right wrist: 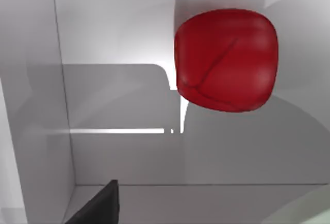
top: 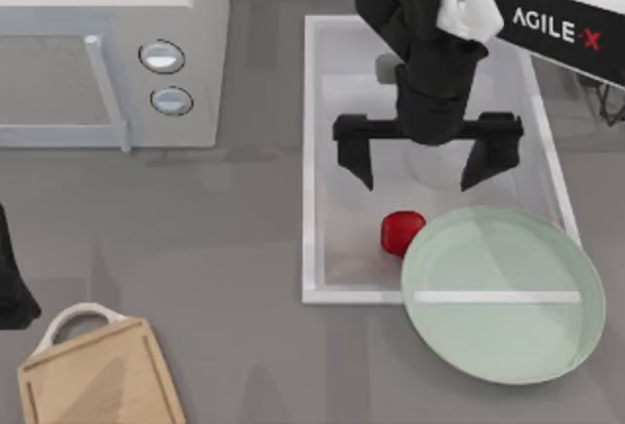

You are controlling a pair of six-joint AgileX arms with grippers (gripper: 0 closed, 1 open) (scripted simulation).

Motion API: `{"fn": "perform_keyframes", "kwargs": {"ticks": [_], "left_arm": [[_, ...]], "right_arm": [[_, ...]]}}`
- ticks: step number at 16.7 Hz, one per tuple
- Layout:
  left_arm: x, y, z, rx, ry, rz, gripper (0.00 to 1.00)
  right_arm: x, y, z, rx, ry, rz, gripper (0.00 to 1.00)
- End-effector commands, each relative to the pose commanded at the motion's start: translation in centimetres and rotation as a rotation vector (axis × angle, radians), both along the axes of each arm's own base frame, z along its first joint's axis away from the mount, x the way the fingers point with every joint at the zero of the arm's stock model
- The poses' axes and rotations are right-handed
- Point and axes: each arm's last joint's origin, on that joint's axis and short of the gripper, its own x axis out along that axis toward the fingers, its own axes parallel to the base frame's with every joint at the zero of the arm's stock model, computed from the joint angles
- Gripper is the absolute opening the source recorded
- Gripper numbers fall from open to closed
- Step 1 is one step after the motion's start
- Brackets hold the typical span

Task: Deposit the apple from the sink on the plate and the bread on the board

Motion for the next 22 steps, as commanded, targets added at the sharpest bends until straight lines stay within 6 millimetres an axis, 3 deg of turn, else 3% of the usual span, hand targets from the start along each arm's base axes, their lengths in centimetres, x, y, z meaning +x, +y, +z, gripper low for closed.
{"fn": "perform_keyframes", "kwargs": {"ticks": [3, 10, 12, 17, 22], "left_arm": [[0.0, 0.0, 0.0, 0.0, 0.0, 0.0, 1.0], [0.0, 0.0, 0.0, 0.0, 0.0, 0.0, 1.0], [0.0, 0.0, 0.0, 0.0, 0.0, 0.0, 1.0], [0.0, 0.0, 0.0, 0.0, 0.0, 0.0, 1.0], [0.0, 0.0, 0.0, 0.0, 0.0, 0.0, 1.0]], "right_arm": [[0.1, 0.1, -1.6, -0.005, 0.008, 0.0, 1.0], [0.4, 0.5, -12.6, 0.009, -0.015, 0.004, 1.0], [0.0, 0.3, -14.8, 0.002, -0.004, 0.004, 1.0], [-0.1, 0.2, -15.3, -0.001, 0.0, 0.004, 1.0], [-0.1, 0.2, -15.3, -0.001, 0.0, 0.004, 0.62]]}}
